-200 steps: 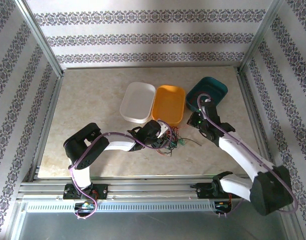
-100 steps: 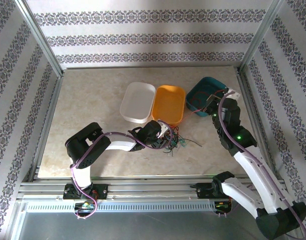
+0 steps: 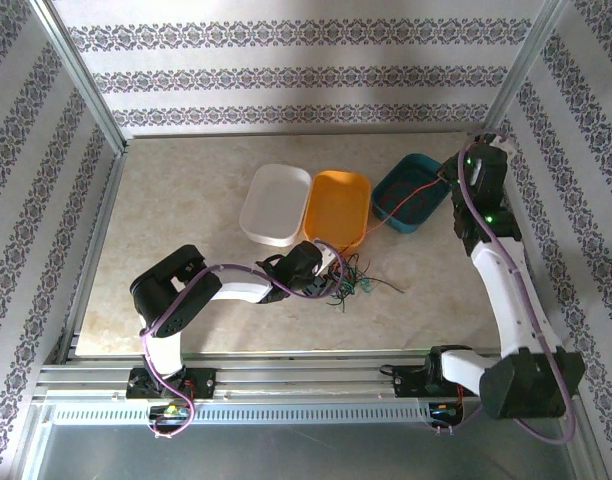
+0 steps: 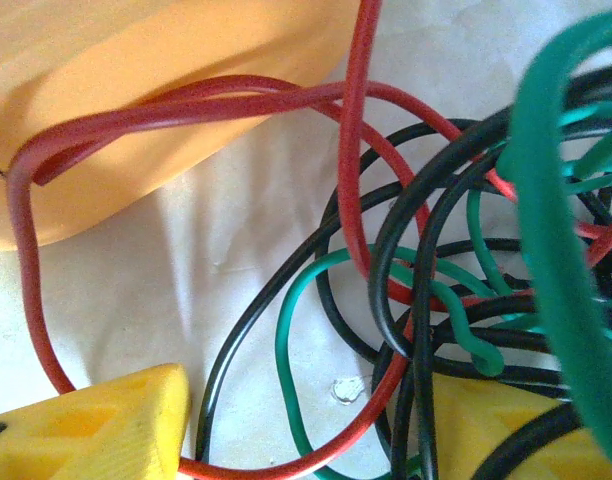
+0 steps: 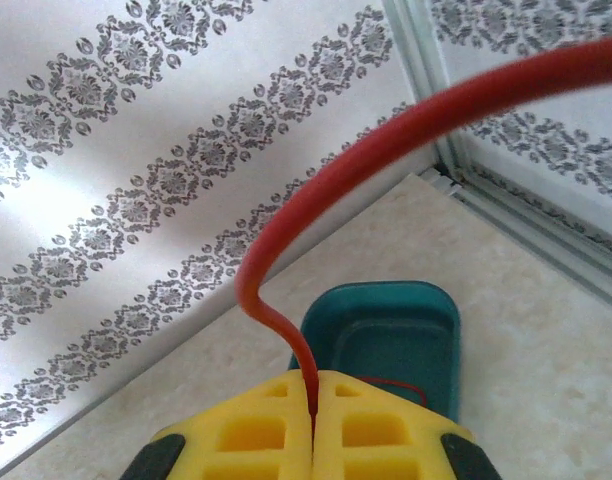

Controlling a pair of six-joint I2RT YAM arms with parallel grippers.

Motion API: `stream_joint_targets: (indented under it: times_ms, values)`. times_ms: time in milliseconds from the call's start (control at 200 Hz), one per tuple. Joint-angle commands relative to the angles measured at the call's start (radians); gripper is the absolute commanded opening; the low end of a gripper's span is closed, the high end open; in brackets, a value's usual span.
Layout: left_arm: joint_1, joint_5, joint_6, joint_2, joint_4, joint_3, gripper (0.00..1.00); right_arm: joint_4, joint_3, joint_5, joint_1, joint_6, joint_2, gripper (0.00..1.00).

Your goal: Untangle the cables

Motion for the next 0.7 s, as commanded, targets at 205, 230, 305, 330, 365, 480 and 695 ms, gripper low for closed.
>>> stream_joint_targets:
  times_ms: [205, 230, 305, 330, 365, 480, 695]
  values:
    - [0.009, -0.072, -0.009, 0.004, -0.051, -0.036, 0.64, 0.107, 0.203, -0.055, -0.039, 0.003, 0.108, 0.00]
    - [0.009, -0.072, -0.010, 0.004, -0.052, -0.037, 0.65, 0.114, 0.214, -0.057, -0.040, 0.001, 0.109, 0.00]
    - [0.009, -0.073, -0.011, 0.007, -0.053, -0.038, 0.68, 0.133, 0.244, -0.059, -0.042, -0.003, 0.107, 0.00]
    - [0.009, -0.073, -0.011, 0.008, -0.053, -0.039, 0.69, 0.138, 0.255, -0.060, -0.042, -0.005, 0.107, 0.00]
    - [0.009, -0.071, -0.011, 0.008, -0.053, -0.038, 0.69, 0.135, 0.269, -0.056, -0.042, 0.002, 0.109, 0.00]
    - [0.009, -0.070, -0.010, 0.009, -0.053, -0.035, 0.69, 0.172, 0.252, -0.099, -0.051, 0.059, 0.110, 0.00]
    - [0.009, -0.070, -0.014, 0.010, -0.053, -0.035, 0.70, 0.297, 0.165, -0.134, -0.047, 0.163, 0.032, 0.00]
